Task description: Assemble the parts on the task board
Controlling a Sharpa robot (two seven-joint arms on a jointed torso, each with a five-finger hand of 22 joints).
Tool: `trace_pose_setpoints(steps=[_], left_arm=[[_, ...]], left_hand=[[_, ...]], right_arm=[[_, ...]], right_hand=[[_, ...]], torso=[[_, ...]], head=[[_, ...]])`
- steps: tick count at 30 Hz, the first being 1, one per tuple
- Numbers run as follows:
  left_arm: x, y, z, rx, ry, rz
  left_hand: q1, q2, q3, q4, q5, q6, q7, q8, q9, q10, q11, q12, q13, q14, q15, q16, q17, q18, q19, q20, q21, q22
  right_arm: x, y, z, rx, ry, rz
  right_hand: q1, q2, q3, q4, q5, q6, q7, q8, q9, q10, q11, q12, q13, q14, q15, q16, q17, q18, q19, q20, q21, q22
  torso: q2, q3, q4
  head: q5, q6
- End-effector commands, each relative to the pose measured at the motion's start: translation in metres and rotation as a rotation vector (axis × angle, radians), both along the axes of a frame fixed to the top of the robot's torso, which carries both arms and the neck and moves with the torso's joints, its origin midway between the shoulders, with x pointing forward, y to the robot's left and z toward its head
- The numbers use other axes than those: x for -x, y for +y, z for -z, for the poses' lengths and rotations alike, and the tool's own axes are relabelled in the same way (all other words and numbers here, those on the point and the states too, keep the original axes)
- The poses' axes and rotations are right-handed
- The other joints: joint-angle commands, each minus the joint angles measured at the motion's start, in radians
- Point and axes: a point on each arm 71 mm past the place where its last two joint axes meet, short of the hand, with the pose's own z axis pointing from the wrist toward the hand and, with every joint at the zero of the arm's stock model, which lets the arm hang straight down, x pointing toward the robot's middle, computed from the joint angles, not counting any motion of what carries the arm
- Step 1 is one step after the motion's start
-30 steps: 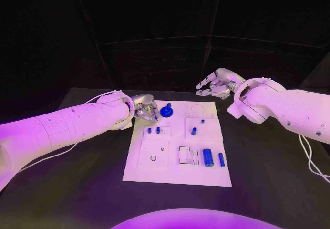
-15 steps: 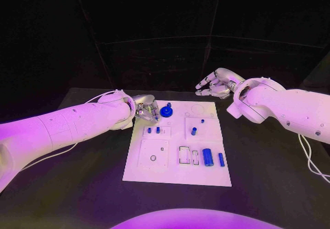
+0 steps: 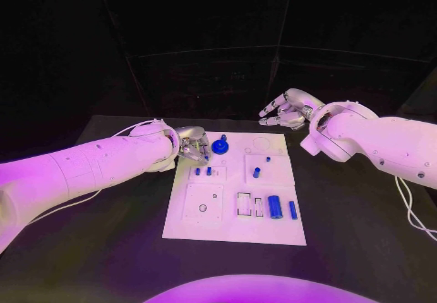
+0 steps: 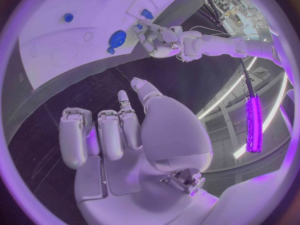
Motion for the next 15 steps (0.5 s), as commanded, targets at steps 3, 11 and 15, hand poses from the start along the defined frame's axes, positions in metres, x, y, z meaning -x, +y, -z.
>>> trace_pose_setpoints(steps=[3, 11, 15], left_arm=[[0.0011, 0.0022, 0.0014, -0.02, 0.002, 0.001], [0.0009, 0.002, 0.0007, -0.013, -0.007, 0.004], [0.0003, 0.0025, 0.0007, -0.013, -0.009, 0.002]], left_hand=[[-0.005, -0.014, -0.009, 0.001, 0.001, 0.003, 0.002, -0.005, -0.003, 0.0, 0.004, -0.01, -0.003, 0.04, 0.0, -0.004, -0.004, -0.009, -0.003, -0.002, -0.001, -0.001], [-0.011, -0.021, -0.014, -0.001, 0.001, -0.031, 0.007, -0.033, -0.016, -0.006, 0.008, -0.023, -0.01, 0.039, 0.003, -0.006, -0.009, -0.009, -0.004, 0.001, -0.002, -0.001], [-0.016, -0.025, -0.017, -0.001, 0.001, -0.043, 0.01, -0.045, -0.022, -0.013, 0.012, -0.031, -0.014, 0.038, 0.006, -0.007, -0.013, -0.009, -0.005, 0.003, -0.003, -0.002]], right_arm=[[-0.0005, 0.0008, -0.0014, 0.0, -0.006, -0.005], [-0.0015, 0.0004, -0.0009, 0.003, -0.004, -0.003], [-0.0017, 0.0004, -0.0008, 0.003, -0.004, -0.002]], right_hand=[[-0.011, 0.002, 0.006, 0.0, 0.003, 0.002, 0.002, -0.004, -0.001, 0.006, -0.004, -0.001, 0.133, 0.061, -0.007, -0.006, 0.056, 0.009, 0.012, -0.006, -0.006, 0.087], [-0.011, 0.002, 0.006, 0.0, 0.003, 0.002, 0.002, -0.004, -0.001, 0.006, -0.004, -0.001, 0.133, 0.061, -0.007, -0.006, 0.056, 0.009, 0.012, -0.006, -0.006, 0.087], [-0.011, 0.002, 0.006, 0.0, 0.003, 0.002, 0.002, -0.004, -0.001, 0.006, -0.004, -0.001, 0.133, 0.061, -0.007, -0.006, 0.056, 0.009, 0.012, -0.006, -0.006, 0.087]], torso=[[0.0, -0.001, -0.0001], [0.001, -0.0009, 0.0004], [0.0, 0.0006, 0.0012]], head=[[0.0, -0.001], [-0.002, -0.001], [0.0, -0.001]])
